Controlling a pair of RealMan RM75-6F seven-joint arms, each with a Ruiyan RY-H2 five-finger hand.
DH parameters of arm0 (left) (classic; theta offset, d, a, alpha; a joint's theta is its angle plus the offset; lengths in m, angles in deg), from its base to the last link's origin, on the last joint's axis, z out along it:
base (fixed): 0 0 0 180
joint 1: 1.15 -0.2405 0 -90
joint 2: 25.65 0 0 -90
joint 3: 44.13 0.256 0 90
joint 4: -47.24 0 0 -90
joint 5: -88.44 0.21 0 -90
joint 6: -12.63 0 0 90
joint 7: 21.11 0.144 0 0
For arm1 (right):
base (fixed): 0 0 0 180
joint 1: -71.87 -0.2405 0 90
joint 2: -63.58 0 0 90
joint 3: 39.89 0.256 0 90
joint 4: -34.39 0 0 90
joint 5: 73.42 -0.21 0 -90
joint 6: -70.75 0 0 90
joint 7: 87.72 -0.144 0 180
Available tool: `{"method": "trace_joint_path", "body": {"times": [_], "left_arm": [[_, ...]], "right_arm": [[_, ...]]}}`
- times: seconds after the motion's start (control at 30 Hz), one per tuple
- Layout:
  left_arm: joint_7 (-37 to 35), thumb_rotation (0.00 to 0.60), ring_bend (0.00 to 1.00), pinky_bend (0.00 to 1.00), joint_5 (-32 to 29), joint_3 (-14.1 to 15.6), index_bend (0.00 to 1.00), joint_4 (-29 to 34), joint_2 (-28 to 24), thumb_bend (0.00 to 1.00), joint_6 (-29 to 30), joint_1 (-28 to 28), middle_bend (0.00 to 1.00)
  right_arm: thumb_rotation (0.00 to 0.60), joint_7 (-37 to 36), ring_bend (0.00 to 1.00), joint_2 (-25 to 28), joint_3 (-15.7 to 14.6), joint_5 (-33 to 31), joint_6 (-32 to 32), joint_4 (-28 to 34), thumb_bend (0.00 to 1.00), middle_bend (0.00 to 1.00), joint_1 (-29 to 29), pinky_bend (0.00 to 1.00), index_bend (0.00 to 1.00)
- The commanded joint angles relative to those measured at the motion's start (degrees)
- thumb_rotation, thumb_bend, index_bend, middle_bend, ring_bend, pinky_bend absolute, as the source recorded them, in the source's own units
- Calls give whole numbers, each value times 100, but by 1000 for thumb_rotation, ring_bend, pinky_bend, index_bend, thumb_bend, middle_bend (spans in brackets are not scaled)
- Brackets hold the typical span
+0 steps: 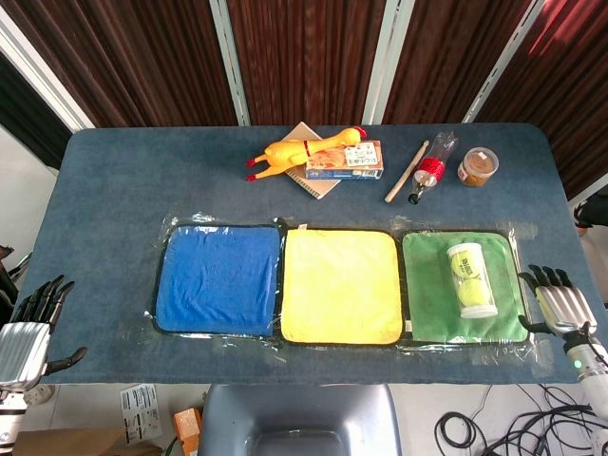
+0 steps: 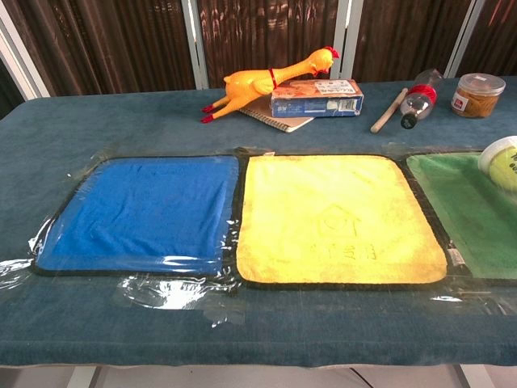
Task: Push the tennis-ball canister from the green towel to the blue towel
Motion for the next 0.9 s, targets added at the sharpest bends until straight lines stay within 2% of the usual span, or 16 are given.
{"method": "trace_joint_path", "body": {"times": [0.03,0.37,0.5,0.63,0.9], "left_arm": [[-11,600,34,151,-3,-8,0,-8,3,40,-9,11,0],[-29,600,35,152,-37,-25,0,-12,-9,40,-59,42,0],[-18,600,35,151,-41,-19,0,-4,-13,42,-65,40,0],[-15,600,35,152,-15,-6,0,6,-15,46,-34,25,0],[-84,600,35,152,37,9,0,-7,-36,47,38,-6,0]], "right_arm": [[529,21,0,-21,3,-13,48,-28,266,52,-24,0,154],[530,84,0,-186,16,-123,378,-235,272,52,-156,0,157],[527,58,0,-240,22,-119,469,-275,348,52,-209,0,174],[519,87,0,-318,-30,6,523,-269,472,59,-271,0,218],[518,168,0,-184,-131,222,523,238,473,94,-349,0,223]]}}
